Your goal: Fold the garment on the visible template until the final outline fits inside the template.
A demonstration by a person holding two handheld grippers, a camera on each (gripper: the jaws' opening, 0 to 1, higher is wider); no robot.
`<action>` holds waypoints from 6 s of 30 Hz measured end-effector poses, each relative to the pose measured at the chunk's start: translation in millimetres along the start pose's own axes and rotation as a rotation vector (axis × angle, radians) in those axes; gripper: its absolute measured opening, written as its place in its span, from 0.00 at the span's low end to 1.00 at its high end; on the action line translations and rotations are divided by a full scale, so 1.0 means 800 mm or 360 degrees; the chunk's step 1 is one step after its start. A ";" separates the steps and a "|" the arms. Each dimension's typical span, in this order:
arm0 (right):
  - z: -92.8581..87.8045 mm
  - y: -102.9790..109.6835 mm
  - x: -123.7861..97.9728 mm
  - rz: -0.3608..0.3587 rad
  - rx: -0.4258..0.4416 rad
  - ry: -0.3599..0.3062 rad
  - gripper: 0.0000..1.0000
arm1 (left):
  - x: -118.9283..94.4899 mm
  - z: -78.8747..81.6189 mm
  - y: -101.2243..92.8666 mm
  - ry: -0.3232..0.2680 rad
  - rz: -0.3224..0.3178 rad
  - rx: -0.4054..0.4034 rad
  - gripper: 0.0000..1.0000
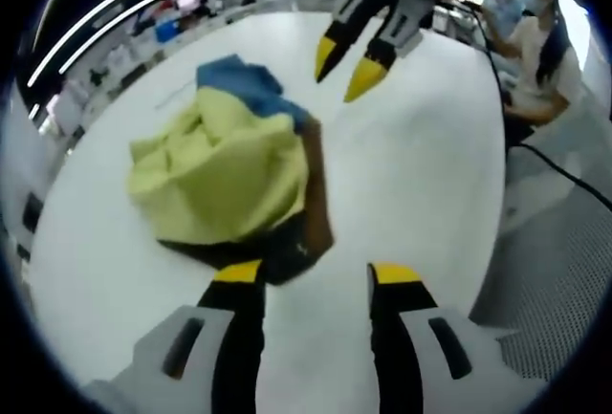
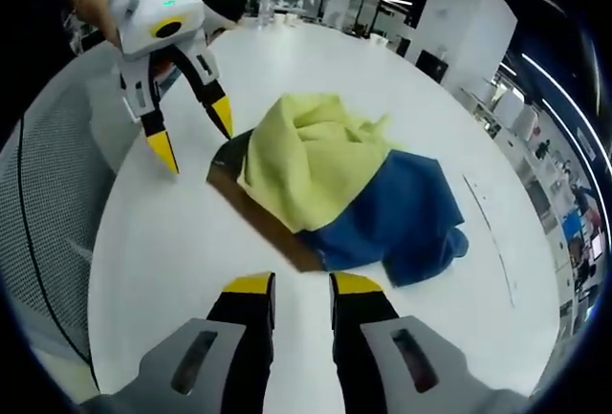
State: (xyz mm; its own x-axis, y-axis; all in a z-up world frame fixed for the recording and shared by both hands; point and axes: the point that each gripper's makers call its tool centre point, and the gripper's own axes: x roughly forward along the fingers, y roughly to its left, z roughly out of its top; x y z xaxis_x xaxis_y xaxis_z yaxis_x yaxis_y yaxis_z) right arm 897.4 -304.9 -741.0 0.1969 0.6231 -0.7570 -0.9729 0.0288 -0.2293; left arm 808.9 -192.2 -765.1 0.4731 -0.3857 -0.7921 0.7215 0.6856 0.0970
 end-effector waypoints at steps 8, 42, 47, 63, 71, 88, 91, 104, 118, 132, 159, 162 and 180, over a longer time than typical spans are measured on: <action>0.003 0.001 0.010 0.0028 -0.0011 0.0002 0.21 | 0.004 -0.006 0.000 0.0019 -0.0010 0.0000 0.38; -0.013 -0.015 0.040 0.0123 -0.0128 0.0076 0.16 | 0.017 0.000 -0.001 -0.0014 -0.0047 -0.0041 0.27; -0.013 -0.016 0.041 0.0136 -0.0134 0.0066 0.16 | 0.021 0.003 -0.001 -0.0018 -0.0061 -0.0041 0.24; -0.018 -0.013 0.047 0.0199 -0.0206 0.0080 0.15 | 0.026 0.006 0.009 0.0009 -0.0049 -0.0066 0.10; -0.018 -0.014 0.051 0.0236 -0.0125 0.0087 0.15 | 0.026 0.006 0.011 0.0022 -0.0045 -0.0070 0.07; -0.018 -0.008 0.051 0.0199 -0.0031 0.0049 0.05 | 0.024 0.003 0.016 0.0042 -0.0041 -0.0065 0.01; -0.017 -0.008 0.051 0.0186 -0.0024 0.0049 0.04 | 0.024 0.003 0.016 0.0043 -0.0043 -0.0065 0.01; -0.015 0.009 0.040 0.0146 0.0092 0.0031 0.02 | 0.014 0.006 0.019 0.0005 -0.0048 -0.0122 0.00; 0.018 0.013 -0.006 0.0010 0.0323 -0.0171 0.02 | -0.023 0.027 0.033 -0.0155 -0.0004 -0.0256 0.00; 0.082 -0.007 -0.066 -0.0189 0.0546 -0.0500 0.02 | -0.082 0.077 0.065 -0.0433 0.0050 -0.0427 0.00; 0.191 -0.085 -0.212 -0.0702 0.0507 -0.0918 0.01 | -0.210 0.205 0.136 -0.0874 0.0215 -0.0361 0.00; 0.196 -0.088 -0.222 -0.0733 0.0512 -0.0953 0.01 | -0.220 0.215 0.138 -0.0898 0.0220 -0.0344 0.00; 0.221 -0.108 -0.305 -0.0935 0.0528 -0.1154 0.01 | -0.287 0.291 0.142 -0.1126 0.0223 -0.0231 0.00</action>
State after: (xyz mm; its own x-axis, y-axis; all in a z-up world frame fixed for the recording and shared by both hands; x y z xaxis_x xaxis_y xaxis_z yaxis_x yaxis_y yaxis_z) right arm 912.1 -321.0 -428.6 0.6449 0.7642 0.0054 -0.7509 0.6349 -0.1817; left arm 899.8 -169.8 -431.5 0.8046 -0.5608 -0.1952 0.5792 0.8137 0.0494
